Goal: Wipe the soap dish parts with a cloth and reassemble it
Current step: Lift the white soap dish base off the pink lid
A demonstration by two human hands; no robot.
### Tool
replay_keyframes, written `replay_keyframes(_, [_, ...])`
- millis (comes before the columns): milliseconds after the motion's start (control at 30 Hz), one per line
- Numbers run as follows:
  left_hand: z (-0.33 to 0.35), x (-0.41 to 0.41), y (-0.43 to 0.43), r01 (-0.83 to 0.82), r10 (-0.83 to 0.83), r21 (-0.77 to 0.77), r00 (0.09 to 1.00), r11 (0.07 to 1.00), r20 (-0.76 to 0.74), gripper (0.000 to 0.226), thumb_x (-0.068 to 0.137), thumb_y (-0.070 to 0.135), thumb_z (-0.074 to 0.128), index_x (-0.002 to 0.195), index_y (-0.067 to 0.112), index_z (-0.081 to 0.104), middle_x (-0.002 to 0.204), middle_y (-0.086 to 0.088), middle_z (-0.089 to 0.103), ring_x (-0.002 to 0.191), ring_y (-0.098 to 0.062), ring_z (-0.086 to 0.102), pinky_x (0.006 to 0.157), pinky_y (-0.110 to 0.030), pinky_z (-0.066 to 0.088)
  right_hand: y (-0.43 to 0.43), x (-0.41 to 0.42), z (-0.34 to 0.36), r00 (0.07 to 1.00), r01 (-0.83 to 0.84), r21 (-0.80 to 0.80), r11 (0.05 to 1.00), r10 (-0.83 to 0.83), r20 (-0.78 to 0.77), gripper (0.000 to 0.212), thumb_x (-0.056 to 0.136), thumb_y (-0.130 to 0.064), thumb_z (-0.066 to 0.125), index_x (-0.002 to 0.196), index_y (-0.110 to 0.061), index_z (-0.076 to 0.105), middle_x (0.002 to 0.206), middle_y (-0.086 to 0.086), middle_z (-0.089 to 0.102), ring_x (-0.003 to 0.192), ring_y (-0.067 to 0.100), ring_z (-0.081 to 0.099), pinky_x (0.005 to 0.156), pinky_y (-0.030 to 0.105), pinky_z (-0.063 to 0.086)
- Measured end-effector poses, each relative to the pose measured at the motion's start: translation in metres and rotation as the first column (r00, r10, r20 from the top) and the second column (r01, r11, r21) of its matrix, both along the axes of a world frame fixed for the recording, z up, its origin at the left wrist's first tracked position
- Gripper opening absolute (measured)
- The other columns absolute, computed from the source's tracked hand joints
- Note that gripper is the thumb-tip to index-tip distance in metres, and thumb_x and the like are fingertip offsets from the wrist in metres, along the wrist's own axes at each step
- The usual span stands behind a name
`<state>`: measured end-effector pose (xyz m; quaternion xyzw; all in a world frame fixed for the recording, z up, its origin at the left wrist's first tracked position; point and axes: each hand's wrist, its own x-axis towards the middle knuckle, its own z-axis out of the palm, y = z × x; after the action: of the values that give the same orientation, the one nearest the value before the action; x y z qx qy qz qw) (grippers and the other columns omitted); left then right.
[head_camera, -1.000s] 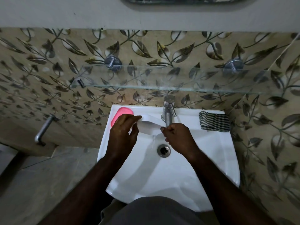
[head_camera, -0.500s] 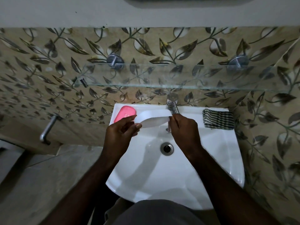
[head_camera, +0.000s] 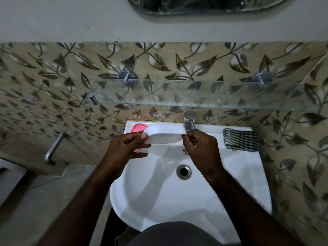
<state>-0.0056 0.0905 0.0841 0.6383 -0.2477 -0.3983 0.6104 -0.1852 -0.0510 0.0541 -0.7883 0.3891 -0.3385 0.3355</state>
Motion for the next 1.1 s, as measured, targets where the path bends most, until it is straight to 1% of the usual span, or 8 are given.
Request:
replay_keyframes(233, [0.0, -0.005, -0.009, 0.026, -0.026, 0.02, 1.0, 0.999, -0.009, 0.045, 0.067, 0.045, 0.073, 0.094, 0.009, 0.077, 0.094, -0.014, 0.072, 0.094, -0.033, 0.07, 0.075, -0.039, 0.06, 0.007, 0.004, 0.001, 0.994, -0.005, 0.203, 0.979, -0.017, 0.108, 0.009, 0.084, -0.018, 0.059, 0.087, -0.024, 0.065, 0.071, 0.003, 0.073, 0.066, 0.026, 0.069, 0.066, 0.051, 0.056])
replay_keyframes(433, [-0.002, 0.002, -0.012, -0.028, 0.027, -0.007, 0.993, 1.0, -0.118, 0.038, 0.075, 0.045, 0.068, 0.098, 0.016, 0.077, 0.106, -0.013, 0.071, 0.096, -0.032, 0.068, 0.084, -0.042, 0.058, 0.009, 0.003, 0.013, 0.991, -0.077, 0.316, 0.946, 0.039, 0.124, 0.041, 0.084, -0.011, 0.062, 0.076, -0.051, 0.065, 0.069, -0.017, 0.071, 0.066, 0.005, 0.07, 0.069, 0.043, 0.06])
replay_keyframes(667, [-0.001, 0.001, -0.014, -0.013, 0.01, -0.036, 0.995, 0.999, -0.096, 0.032, 0.077, 0.036, 0.071, 0.095, 0.009, 0.076, 0.1, -0.012, 0.069, 0.093, -0.027, 0.067, 0.086, -0.04, 0.058, 0.013, 0.002, 0.025, 0.977, -0.108, 0.454, 0.885, 0.01, 0.213, 0.036, 0.087, 0.001, 0.06, 0.076, -0.032, 0.065, 0.07, -0.003, 0.072, 0.07, 0.019, 0.072, 0.071, 0.042, 0.058])
replay_keyframes(800, [0.003, -0.001, -0.008, 0.152, -0.152, 0.038, 0.988, 0.988, -0.025, 0.06, 0.066, 0.035, 0.084, 0.116, 0.008, 0.066, 0.11, -0.015, 0.07, 0.097, -0.03, 0.07, 0.087, -0.037, 0.057, 0.013, -0.001, 0.03, 0.954, -0.183, 0.507, 0.842, 0.027, 0.3, 0.037, 0.083, 0.008, 0.064, 0.083, -0.028, 0.068, 0.077, 0.001, 0.073, 0.071, 0.021, 0.069, 0.075, 0.041, 0.057])
replay_keyframes(933, [0.0, 0.007, 0.003, 0.233, -0.247, 0.119, 0.962, 0.965, 0.117, 0.06, 0.064, 0.048, 0.075, 0.115, 0.018, 0.069, 0.104, -0.007, 0.074, 0.095, -0.019, 0.071, 0.077, -0.028, 0.057, 0.011, -0.011, 0.018, 0.891, -0.349, 0.67, 0.655, 0.01, 0.454, 0.027, 0.077, 0.008, 0.072, 0.095, -0.013, 0.072, 0.084, 0.006, 0.074, 0.074, 0.024, 0.07, 0.07, 0.033, 0.059])
replay_keyframes(1033, [-0.019, 0.015, 0.008, 0.232, -0.213, 0.101, 0.962, 0.967, -0.171, 0.04, 0.071, 0.041, 0.071, 0.104, 0.017, 0.075, 0.1, -0.012, 0.073, 0.089, -0.023, 0.07, 0.073, -0.031, 0.058, 0.013, -0.019, -0.003, 0.821, -0.494, 0.813, 0.308, -0.144, 0.553, 0.027, 0.072, 0.002, 0.072, 0.098, 0.001, 0.069, 0.088, 0.013, 0.073, 0.074, 0.025, 0.072, 0.065, 0.028, 0.058])
replay_keyframes(1067, [-0.029, 0.013, 0.008, 0.21, -0.171, 0.175, 0.961, 0.962, -0.216, 0.032, 0.074, 0.038, 0.071, 0.099, 0.017, 0.075, 0.101, -0.014, 0.072, 0.086, -0.024, 0.07, 0.074, -0.033, 0.058, 0.015, -0.022, -0.016, 0.859, -0.438, 0.854, 0.28, -0.149, 0.489, 0.024, 0.073, 0.003, 0.07, 0.097, 0.003, 0.068, 0.089, 0.015, 0.073, 0.075, 0.026, 0.071, 0.065, 0.027, 0.058])
replay_keyframes(1100, [-0.04, 0.01, 0.007, 0.205, -0.168, 0.287, 0.974, 0.936, -0.15, 0.024, 0.077, 0.035, 0.072, 0.094, 0.018, 0.076, 0.1, -0.014, 0.072, 0.083, -0.024, 0.069, 0.075, -0.035, 0.055, 0.017, -0.025, -0.029, 0.94, -0.29, 0.881, 0.374, -0.062, 0.336, 0.02, 0.077, 0.005, 0.068, 0.097, 0.005, 0.067, 0.09, 0.016, 0.072, 0.078, 0.028, 0.069, 0.066, 0.028, 0.058])
